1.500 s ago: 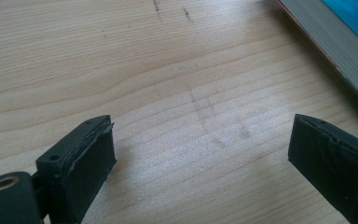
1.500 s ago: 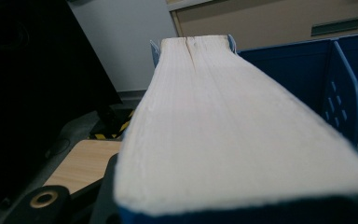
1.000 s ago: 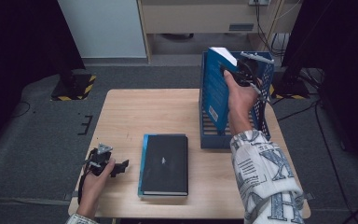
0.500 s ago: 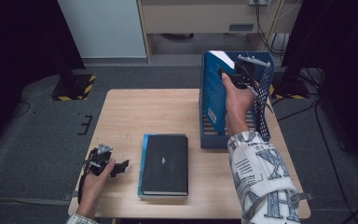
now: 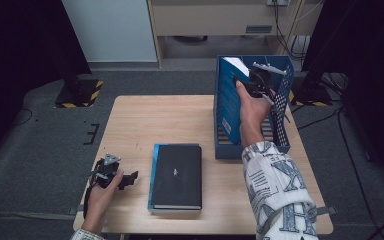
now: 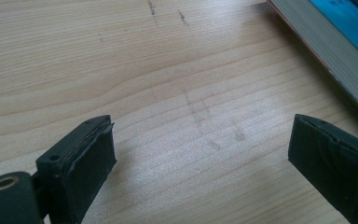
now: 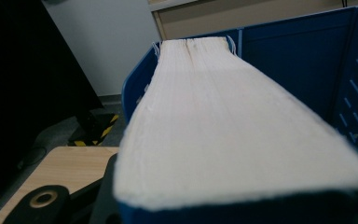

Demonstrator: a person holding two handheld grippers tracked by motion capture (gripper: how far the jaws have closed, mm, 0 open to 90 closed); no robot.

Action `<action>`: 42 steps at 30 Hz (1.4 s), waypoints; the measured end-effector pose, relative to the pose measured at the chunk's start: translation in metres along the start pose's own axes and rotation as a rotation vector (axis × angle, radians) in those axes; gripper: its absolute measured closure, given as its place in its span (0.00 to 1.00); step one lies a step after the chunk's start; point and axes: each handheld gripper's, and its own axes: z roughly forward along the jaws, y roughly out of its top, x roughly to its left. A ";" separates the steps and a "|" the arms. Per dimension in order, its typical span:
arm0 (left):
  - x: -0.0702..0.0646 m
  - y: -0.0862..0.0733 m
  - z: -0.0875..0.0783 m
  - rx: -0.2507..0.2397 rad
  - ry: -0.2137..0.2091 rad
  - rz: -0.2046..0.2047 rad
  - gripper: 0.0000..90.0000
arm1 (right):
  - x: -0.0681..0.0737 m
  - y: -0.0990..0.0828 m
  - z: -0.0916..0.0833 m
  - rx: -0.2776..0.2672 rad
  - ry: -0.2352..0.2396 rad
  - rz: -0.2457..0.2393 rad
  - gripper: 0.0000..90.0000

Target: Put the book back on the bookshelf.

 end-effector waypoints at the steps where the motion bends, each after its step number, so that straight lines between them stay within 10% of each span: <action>1: 0.000 0.000 0.000 0.000 -0.001 0.000 0.07 | 0.000 -0.001 0.001 -0.001 0.000 0.003 0.67; 42: -0.001 0.001 0.001 0.004 -0.002 0.006 0.07 | -0.006 -0.024 0.020 0.018 -0.031 0.016 0.67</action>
